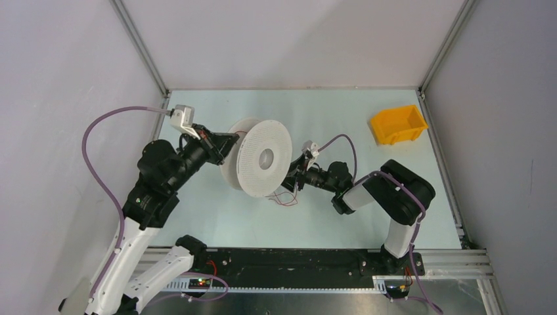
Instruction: Wrap the cables
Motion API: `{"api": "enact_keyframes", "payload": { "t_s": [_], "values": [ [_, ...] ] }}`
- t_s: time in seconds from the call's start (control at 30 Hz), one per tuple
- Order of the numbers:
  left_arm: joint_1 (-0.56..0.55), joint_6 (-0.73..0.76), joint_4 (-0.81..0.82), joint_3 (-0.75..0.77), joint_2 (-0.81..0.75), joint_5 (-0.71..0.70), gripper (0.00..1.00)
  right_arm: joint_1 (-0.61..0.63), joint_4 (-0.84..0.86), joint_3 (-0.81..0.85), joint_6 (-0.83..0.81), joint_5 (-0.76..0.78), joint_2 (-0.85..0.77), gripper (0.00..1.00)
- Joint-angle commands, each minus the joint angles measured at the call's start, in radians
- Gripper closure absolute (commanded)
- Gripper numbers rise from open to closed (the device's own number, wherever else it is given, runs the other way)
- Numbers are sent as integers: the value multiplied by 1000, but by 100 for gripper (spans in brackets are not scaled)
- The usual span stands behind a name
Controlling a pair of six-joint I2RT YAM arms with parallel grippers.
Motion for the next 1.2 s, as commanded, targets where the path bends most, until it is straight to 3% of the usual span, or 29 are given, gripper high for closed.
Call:
{"api": "enact_keyframes", "payload": {
  "t_s": [0.0,0.37,0.43,0.6,0.67,0.77,0.9,1.17],
  "values": [
    [3,-61,132,51,-13,-26,100,19,110,13,-14,-7,57,48],
    [3,-62,172,57,-6,-74,100,104,112,100,-23,-39,174,49],
    [3,-63,180,60,-6,-84,100,106,112,108,-19,-30,185,53],
    [12,-96,220,59,-14,-162,100,99,113,105,18,-34,194,80],
    [41,-138,242,66,-13,-191,100,107,113,96,29,-35,185,86],
    [84,-189,300,72,-5,-241,100,146,87,75,1,-16,142,89],
    [110,-182,335,86,13,-306,100,230,-68,68,-113,44,47,89],
    [110,-25,364,57,44,-384,100,358,-303,72,-273,228,-159,98]
  ]
}}
